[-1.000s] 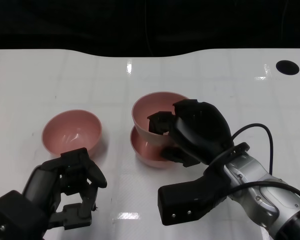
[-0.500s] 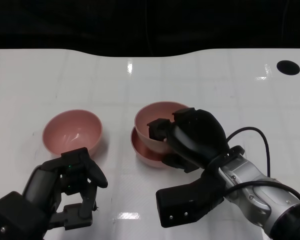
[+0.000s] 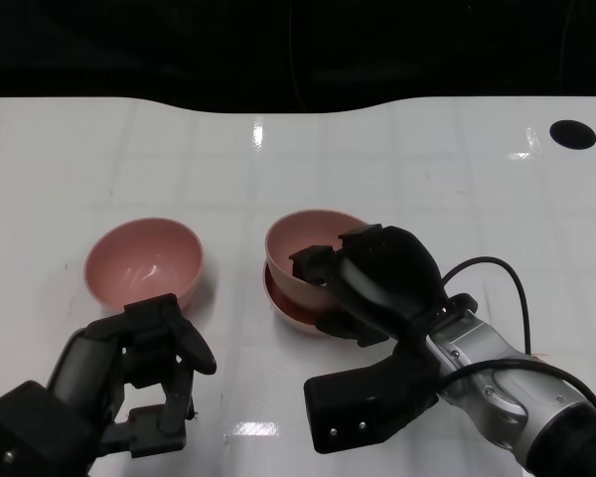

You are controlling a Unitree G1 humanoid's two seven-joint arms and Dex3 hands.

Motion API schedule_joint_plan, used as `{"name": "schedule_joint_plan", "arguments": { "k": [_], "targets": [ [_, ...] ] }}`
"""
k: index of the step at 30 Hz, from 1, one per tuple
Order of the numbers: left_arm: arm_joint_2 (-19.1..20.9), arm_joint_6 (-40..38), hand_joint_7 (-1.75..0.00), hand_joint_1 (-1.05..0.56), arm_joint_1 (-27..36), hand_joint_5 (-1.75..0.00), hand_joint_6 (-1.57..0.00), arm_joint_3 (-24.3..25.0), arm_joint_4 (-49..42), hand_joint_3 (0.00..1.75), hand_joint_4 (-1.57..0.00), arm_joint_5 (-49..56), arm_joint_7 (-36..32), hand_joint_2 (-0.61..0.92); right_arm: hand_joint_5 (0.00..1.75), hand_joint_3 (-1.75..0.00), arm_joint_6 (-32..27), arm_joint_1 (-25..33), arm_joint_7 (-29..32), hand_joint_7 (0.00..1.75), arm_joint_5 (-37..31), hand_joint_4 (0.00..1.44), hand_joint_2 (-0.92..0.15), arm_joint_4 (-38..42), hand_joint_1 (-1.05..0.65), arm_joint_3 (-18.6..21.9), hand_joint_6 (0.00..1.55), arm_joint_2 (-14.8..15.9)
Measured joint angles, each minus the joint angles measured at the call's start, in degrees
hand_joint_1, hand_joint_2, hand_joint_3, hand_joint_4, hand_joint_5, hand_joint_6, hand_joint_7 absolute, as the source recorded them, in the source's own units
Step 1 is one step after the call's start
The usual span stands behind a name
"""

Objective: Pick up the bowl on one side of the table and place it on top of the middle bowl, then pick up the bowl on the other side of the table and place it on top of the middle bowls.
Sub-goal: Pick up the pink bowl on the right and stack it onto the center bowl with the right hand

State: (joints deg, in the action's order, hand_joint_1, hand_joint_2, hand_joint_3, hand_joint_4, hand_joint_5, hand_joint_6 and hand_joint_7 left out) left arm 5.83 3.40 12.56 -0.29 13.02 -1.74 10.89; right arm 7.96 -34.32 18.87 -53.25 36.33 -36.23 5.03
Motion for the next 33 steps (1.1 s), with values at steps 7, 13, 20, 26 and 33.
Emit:
{"name": "schedule_joint_plan", "arguments": {
  "k": [7,13,20,26,33],
  "targets": [
    [-0.59,0.07,-1.48,-0.16,0.00,-1.75,-0.83,-0.11,0.08,1.40,-0.85,-0.20,-0.03,0.35,0.41,-0.15,-2.34,-0.16,-7.49,0.03,0.23,0.51,-0.92,-2.35,-0.64,-0.13,0.56,0.13],
    [-0.64,1.25,-1.47,-0.17,0.00,-1.75,-0.84,-0.14,0.02,1.36,-0.85,-0.28,-0.02,0.37,0.28,-0.17,-4.90,-0.11,-15.63,0.00,0.23,0.38,-0.92,-6.89,-0.70,-0.33,0.43,0.64],
    [-1.18,0.58,-1.40,-0.15,0.17,-1.75,-0.85,-0.09,0.11,1.23,-0.84,-1.06,-0.01,0.45,0.20,-0.18,-6.23,-0.01,-20.69,0.00,0.18,0.39,-0.92,-11.29,-0.73,-0.44,0.39,1.88],
    [-1.24,0.61,-1.38,-0.14,0.20,-1.75,-0.85,0.06,0.10,1.18,-0.84,-2.29,0.07,0.47,0.20,-0.20,-6.56,0.37,-21.43,0.01,-0.60,0.44,-0.92,-13.28,-0.74,-0.80,0.42,2.66],
    [-1.11,0.72,-1.39,-0.14,0.20,-1.75,-0.86,0.10,0.06,1.17,-0.84,-2.85,0.11,0.47,0.20,-0.23,-6.41,0.53,-21.52,0.03,-1.58,0.51,-0.92,-15.39,-0.70,-1.11,0.46,4.03]
  ]
}}
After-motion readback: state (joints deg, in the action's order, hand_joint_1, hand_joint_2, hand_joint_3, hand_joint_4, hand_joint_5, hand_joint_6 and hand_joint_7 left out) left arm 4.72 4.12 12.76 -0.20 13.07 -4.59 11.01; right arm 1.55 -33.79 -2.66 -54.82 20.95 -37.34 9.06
